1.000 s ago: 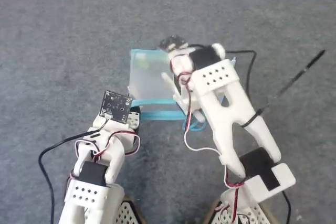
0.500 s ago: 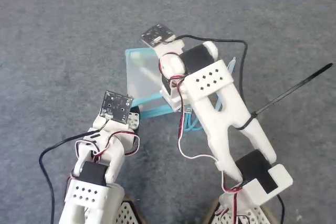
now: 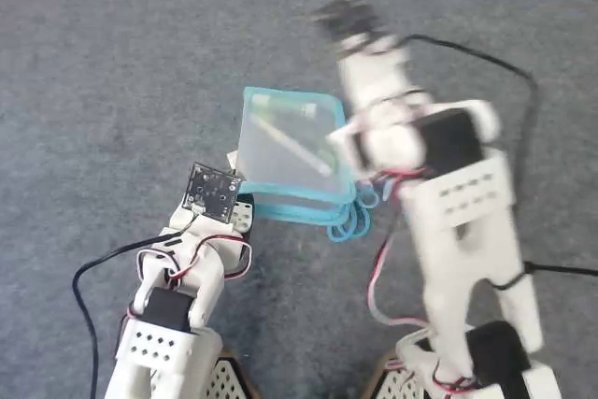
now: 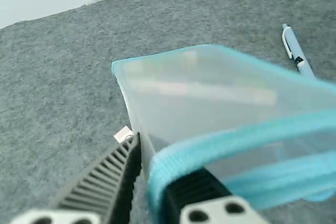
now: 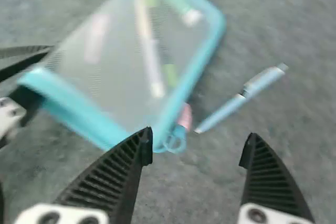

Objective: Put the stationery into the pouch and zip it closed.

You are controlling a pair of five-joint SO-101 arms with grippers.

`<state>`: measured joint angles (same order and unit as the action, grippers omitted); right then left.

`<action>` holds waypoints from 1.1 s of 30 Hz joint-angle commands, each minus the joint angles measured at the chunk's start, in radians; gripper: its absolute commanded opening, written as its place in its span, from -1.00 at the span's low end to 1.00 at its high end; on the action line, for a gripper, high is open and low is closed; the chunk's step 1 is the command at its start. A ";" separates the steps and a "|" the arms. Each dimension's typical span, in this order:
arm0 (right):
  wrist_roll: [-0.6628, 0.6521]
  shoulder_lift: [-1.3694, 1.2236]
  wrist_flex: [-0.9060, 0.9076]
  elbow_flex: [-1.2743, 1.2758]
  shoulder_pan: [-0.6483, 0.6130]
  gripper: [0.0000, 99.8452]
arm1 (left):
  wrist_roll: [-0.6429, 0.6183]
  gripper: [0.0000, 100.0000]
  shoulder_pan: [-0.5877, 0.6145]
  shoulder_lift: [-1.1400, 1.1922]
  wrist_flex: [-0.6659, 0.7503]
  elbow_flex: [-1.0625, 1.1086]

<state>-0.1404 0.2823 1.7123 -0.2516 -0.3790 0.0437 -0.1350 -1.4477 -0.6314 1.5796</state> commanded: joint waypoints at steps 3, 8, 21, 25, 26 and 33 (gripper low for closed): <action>0.014 -0.028 -0.189 0.184 0.271 -0.46 | 0.006 -0.98 -0.012 0.006 0.008 -0.024; 0.014 -0.213 -0.412 0.394 0.272 -0.46 | 0.006 -0.98 -0.008 0.006 0.006 -0.024; 0.078 -0.659 -0.549 0.252 0.222 -0.46 | 0.006 -0.98 -0.014 0.006 0.006 -0.024; 0.083 -0.759 -0.541 0.186 0.220 -0.46 | 0.006 -0.98 -0.014 0.006 0.006 -0.024; 0.081 -0.776 -0.538 0.170 0.222 -0.46 | 0.006 -0.98 -0.014 0.006 0.006 -0.024; 0.086 -0.848 -0.490 0.098 0.222 -0.46 | 0.006 -0.98 -0.014 0.006 0.006 -0.024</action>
<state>-0.0698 -0.5585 1.2075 -0.0997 -0.1565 0.0437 -0.1381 -1.4477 -0.6314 1.5796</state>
